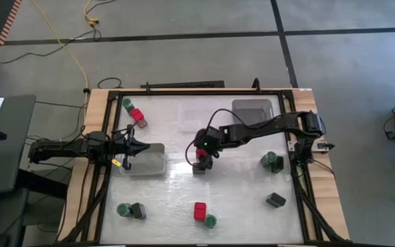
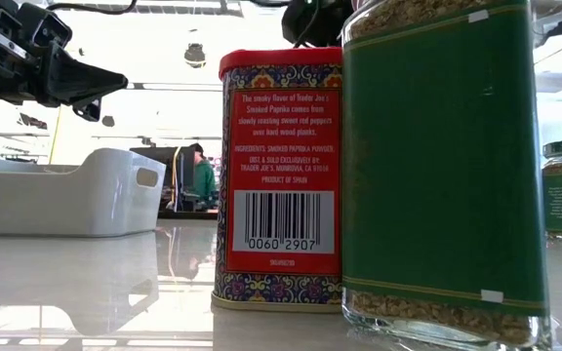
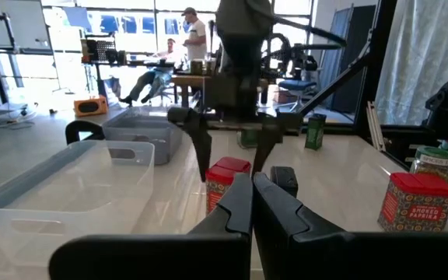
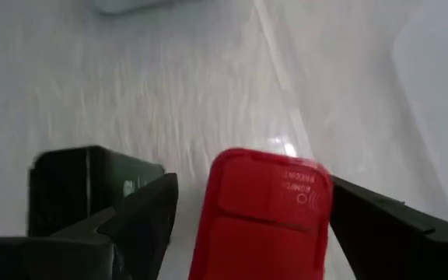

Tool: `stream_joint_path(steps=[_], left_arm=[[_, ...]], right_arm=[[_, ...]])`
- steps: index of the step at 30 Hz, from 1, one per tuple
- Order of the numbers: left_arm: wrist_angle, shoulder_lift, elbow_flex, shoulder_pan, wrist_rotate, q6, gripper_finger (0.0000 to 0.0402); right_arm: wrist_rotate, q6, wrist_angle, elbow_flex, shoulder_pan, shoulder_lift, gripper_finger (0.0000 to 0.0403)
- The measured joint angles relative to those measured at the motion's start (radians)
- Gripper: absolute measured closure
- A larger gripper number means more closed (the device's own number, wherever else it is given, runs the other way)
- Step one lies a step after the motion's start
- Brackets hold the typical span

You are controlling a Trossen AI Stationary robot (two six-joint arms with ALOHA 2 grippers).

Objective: Sort spices by type
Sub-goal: Put the red seasoning can into the transparent bin

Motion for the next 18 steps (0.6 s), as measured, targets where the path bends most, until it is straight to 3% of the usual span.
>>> stream_joint_path(steps=[12,18], left_arm=[[0.000,0.000,0.000,0.000,0.000,0.000,0.0401],[0.000,0.000,0.000,0.000,0.000,0.000,0.0401]], right_arm=[[0.000,0.101,-0.038,0.000,-0.012,0.026,0.0062],[-0.002,0.101,-0.037,0.000,-0.031,-0.006,0.0098]])
